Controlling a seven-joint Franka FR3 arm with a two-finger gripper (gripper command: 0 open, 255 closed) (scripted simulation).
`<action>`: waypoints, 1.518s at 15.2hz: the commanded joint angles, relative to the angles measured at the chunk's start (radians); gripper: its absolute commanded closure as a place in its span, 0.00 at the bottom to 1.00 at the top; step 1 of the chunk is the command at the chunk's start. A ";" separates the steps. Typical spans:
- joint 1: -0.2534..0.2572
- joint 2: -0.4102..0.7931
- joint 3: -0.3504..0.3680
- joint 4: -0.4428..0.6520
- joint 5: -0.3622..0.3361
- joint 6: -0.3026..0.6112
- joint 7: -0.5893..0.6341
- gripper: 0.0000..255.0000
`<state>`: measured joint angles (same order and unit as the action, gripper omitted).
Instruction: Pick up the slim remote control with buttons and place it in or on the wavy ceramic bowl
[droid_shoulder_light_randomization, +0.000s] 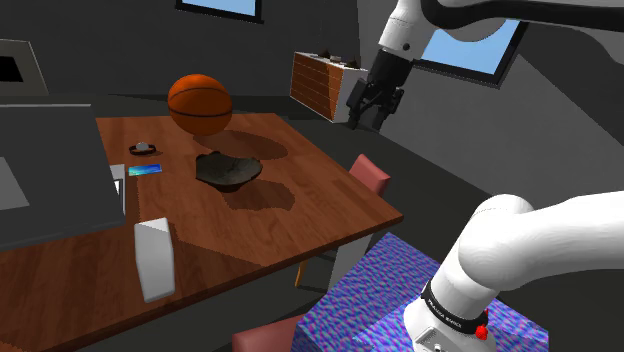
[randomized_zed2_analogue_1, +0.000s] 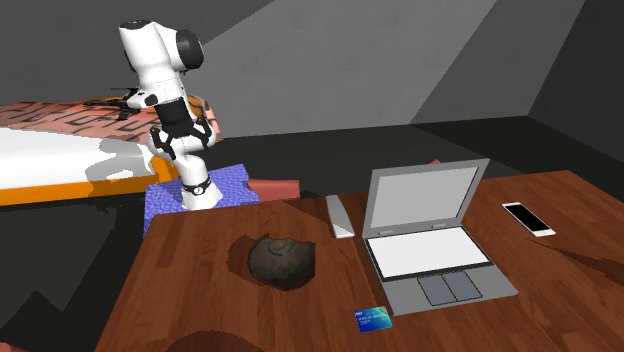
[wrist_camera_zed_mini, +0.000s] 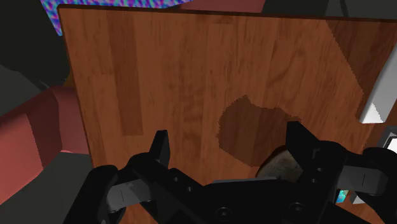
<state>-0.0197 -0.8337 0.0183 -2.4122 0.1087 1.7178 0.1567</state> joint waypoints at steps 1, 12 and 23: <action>0.000 0.000 0.000 0.000 0.000 0.000 0.000 0.00; 0.053 0.222 0.248 0.016 0.092 0.196 0.250 0.00; 0.048 0.584 0.487 0.187 0.032 0.362 0.537 0.00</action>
<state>0.0309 -0.2898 0.4836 -2.2411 0.1545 2.0602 0.6635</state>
